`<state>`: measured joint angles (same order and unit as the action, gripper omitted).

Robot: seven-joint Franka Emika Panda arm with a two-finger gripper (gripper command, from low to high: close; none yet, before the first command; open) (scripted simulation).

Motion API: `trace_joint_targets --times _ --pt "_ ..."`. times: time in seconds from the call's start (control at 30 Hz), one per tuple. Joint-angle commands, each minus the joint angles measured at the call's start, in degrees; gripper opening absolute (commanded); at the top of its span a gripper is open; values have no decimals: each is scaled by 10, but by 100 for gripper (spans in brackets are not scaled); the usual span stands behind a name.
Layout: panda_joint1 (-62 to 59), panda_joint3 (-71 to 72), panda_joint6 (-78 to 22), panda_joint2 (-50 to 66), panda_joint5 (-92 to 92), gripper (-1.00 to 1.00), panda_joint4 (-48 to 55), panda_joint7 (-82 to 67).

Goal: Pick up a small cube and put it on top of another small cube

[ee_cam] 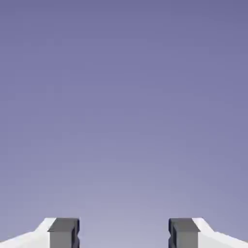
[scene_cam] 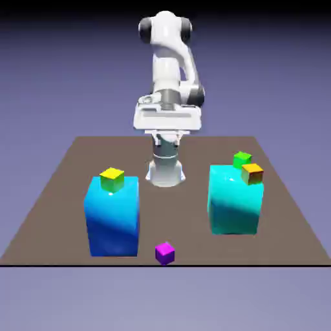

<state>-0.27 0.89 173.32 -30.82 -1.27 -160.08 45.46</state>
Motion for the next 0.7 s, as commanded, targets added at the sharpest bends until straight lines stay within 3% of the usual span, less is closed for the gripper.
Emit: trace_joint_targets --times 0.0,0.67 --pt "-8 7 -6 15 -11 0 8 25" --pt "-167 155 -120 321 -221 0 160 523"
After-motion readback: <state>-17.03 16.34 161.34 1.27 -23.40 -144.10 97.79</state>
